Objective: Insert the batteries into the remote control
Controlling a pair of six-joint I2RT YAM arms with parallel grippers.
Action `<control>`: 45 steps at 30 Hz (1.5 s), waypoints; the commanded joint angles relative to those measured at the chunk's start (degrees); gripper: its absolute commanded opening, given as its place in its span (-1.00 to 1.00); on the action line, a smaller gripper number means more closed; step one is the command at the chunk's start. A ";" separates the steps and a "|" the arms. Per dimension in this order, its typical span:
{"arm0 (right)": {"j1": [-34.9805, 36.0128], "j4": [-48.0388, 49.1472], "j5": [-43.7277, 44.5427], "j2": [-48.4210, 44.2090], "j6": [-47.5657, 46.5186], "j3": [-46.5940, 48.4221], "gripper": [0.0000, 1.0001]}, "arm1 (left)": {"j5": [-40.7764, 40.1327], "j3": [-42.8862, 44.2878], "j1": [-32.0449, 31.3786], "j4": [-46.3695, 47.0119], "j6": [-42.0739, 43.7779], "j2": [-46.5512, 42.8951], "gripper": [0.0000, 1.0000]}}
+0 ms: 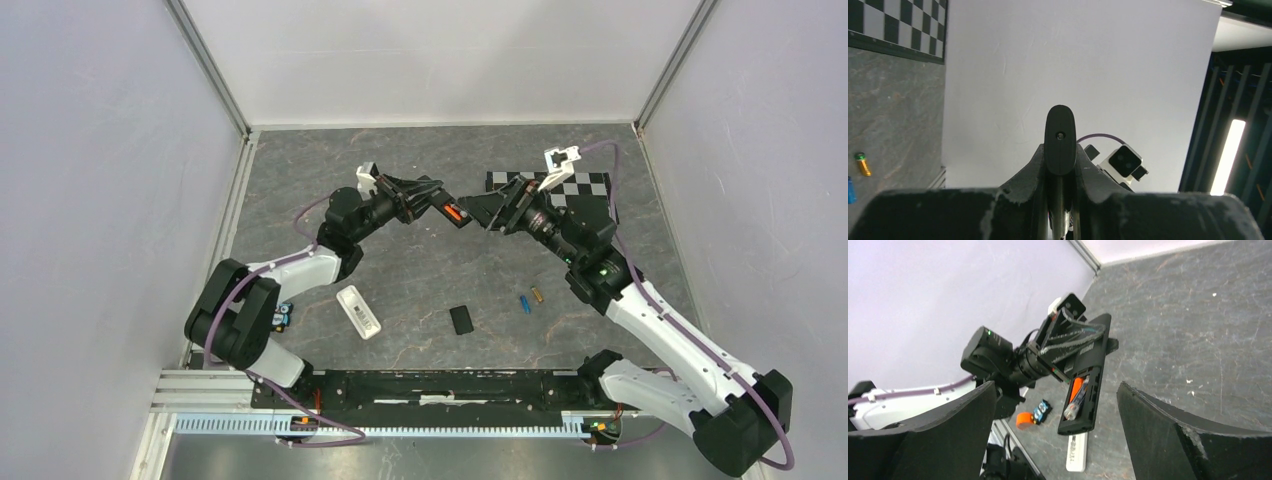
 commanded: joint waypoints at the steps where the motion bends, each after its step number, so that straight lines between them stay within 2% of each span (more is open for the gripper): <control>1: -0.10 5.14 4.39 -2.26 3.75 -0.56 0.88 | -3.32 0.52 -1.62 0.38 -5.19 -3.99 -0.96; 11: -0.10 3.45 3.46 -1.75 8.24 -2.52 0.67 | -4.53 1.39 -1.83 0.83 -3.97 -4.83 -0.96; 21: -0.28 3.42 1.59 -0.02 11.00 -3.32 0.33 | -3.99 2.55 -2.23 1.11 -3.27 -5.36 -0.96; 26: -2.74 4.01 -0.86 0.70 12.74 -3.61 0.25 | -3.90 3.50 -2.85 0.51 -2.29 -6.01 -0.96; 31: -3.18 5.23 -2.06 0.69 12.94 -4.08 0.28 | -4.17 4.50 -3.97 -0.67 -1.11 -6.01 -0.96; 38: -3.99 5.58 -1.46 -0.97 13.81 -5.01 0.66 | -4.28 4.95 -4.53 -2.40 0.26 -5.76 -0.96; 45: -4.38 8.88 -3.56 -1.23 14.31 -6.02 0.77 | -4.64 5.07 -4.71 -4.00 1.06 -6.12 -0.96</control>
